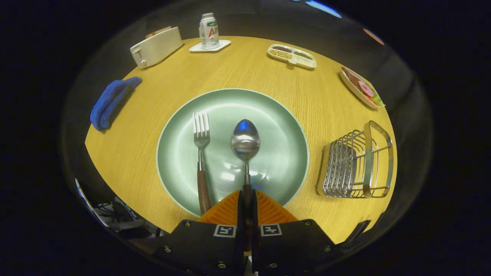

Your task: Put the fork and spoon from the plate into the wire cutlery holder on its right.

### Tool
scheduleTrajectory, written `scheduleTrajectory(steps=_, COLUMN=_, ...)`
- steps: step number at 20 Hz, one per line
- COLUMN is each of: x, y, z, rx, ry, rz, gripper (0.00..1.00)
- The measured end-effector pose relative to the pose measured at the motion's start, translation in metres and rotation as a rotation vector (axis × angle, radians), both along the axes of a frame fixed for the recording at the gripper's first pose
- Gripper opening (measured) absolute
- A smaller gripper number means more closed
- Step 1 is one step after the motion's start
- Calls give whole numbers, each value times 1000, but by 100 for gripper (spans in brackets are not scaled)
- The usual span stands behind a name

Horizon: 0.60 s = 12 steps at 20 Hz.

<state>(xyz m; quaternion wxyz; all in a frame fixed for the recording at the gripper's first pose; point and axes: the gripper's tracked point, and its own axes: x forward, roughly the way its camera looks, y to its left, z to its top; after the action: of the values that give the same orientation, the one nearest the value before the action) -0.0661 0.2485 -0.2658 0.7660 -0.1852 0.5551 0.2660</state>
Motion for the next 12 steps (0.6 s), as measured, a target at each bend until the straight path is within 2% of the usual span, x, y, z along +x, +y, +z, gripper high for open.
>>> scheduleTrajectory(steps=2, x=-1, y=-10, z=13, rx=-19, ry=34, rz=53, gripper=9)
scheduleTrajectory(steps=5, x=-4, y=-30, z=40, rx=0, ry=92, rz=87, gripper=9)
scheduleTrajectory(steps=12, x=6, y=-72, z=80, rx=21, ry=114, rz=52, gripper=9)
